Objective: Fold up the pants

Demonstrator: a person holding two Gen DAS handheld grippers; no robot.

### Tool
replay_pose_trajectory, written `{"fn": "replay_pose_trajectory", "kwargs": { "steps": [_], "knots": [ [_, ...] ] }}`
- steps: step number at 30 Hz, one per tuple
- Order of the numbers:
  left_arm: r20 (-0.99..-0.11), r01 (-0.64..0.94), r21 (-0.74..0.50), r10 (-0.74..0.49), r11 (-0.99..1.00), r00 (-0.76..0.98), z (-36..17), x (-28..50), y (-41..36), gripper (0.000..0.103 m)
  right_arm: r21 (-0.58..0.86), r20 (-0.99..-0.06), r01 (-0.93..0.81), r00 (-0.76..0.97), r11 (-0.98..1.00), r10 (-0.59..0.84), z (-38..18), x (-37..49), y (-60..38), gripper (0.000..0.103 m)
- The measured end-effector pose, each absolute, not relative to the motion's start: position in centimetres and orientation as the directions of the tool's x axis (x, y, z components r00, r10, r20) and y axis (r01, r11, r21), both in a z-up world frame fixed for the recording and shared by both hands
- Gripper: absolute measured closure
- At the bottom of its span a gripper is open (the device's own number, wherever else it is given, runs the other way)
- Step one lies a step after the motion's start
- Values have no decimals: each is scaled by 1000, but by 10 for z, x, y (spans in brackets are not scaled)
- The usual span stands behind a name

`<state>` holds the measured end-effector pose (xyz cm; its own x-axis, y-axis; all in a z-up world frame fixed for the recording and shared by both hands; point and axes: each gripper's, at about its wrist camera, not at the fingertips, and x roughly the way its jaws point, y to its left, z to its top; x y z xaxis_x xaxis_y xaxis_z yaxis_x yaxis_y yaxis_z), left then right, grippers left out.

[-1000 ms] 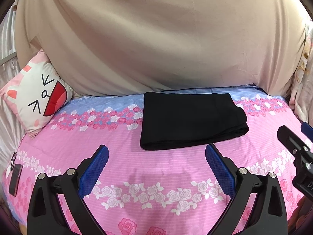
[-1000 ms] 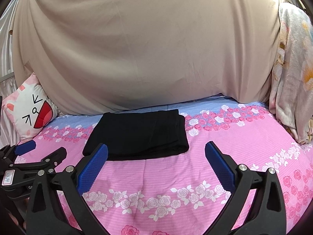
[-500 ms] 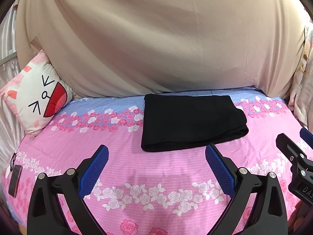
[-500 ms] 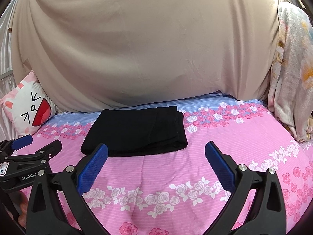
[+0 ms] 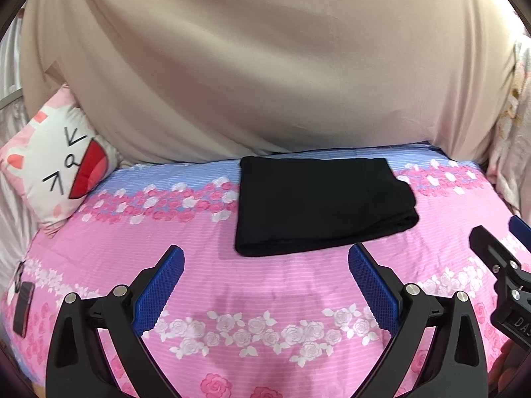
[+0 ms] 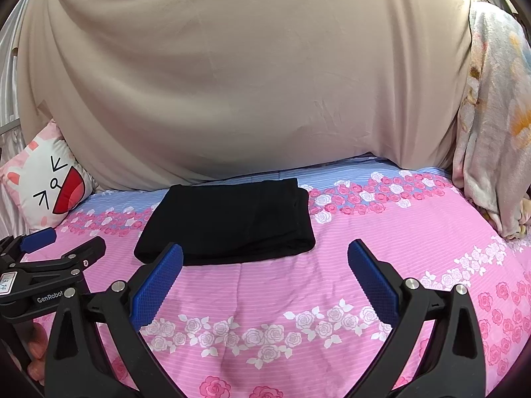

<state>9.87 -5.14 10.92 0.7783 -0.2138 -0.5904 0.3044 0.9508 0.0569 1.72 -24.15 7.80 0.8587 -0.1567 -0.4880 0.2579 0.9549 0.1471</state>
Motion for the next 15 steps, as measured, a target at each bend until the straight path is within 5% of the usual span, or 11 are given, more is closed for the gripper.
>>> {"fn": "replay_pose_trajectory", "kwargs": {
  "steps": [8, 15],
  "knots": [
    [-562, 312, -1, -259, 950, 786, 103, 100, -50, 5, 148, -491, 261, 857, 954, -158, 76, 17, -243, 5],
    [-548, 238, 110, -141, 965, 825, 101, 96, -49, 5, 150, -496, 270, 853, 951, -164, 72, 15, -243, 5]
  ]
}}
